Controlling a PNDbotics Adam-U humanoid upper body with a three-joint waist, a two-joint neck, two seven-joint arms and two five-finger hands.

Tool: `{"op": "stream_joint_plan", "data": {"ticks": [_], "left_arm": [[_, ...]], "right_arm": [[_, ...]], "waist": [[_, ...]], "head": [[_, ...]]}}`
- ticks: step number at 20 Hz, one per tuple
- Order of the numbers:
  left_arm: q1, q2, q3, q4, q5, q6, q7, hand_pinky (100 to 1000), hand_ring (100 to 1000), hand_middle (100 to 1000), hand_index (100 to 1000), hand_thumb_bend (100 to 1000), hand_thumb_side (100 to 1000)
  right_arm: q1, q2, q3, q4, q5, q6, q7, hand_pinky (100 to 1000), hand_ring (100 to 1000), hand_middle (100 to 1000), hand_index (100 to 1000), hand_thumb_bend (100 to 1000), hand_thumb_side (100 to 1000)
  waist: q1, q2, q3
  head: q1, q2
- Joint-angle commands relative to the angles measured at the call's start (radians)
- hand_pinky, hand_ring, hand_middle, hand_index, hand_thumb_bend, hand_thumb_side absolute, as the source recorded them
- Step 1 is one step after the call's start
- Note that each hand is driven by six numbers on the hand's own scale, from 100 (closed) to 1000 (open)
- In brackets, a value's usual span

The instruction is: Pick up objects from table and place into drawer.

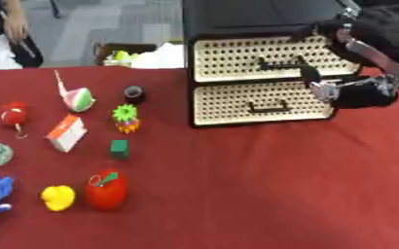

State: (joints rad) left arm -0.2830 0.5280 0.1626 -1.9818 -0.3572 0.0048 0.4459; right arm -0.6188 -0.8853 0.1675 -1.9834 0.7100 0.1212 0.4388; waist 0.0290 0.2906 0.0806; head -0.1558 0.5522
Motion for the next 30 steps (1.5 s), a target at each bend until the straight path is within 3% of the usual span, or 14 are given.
{"op": "stream_joint_plan", "data": {"ticks": [1,14,22,30], "left_arm": [[-0.012,0.038,0.001,-0.018,0.006,0.0,-0.002,680,785,866,1000,100,932],[-0.017,0.039,-0.004,-0.018,0.011,-0.008,-0.01,680,785,874,1000,100,933],[-0.018,0.036,-0.007,-0.018,0.015,-0.011,-0.012,678,784,875,1000,100,933],[-0.017,0.034,-0.008,-0.018,0.018,-0.012,-0.014,677,802,876,1000,100,933]], "right_arm": [[-0.011,-0.041,0.004,-0.017,-0.013,0.008,0.035,100,100,100,851,100,176],[-0.022,-0.045,0.043,-0.017,-0.045,0.099,0.146,100,100,100,850,100,167],[-0.05,-0.054,0.068,-0.008,-0.002,0.18,0.156,100,100,100,847,100,172],[-0.075,-0.033,0.065,0.042,0.045,0.203,0.135,100,100,100,853,100,183]], "waist": [[-0.001,-0.022,0.002],[-0.002,-0.011,0.007],[-0.003,-0.005,0.005],[-0.004,-0.004,0.008]], "head": [[-0.006,-0.008],[-0.042,-0.009],[-0.063,0.001],[-0.064,-0.015]]}}
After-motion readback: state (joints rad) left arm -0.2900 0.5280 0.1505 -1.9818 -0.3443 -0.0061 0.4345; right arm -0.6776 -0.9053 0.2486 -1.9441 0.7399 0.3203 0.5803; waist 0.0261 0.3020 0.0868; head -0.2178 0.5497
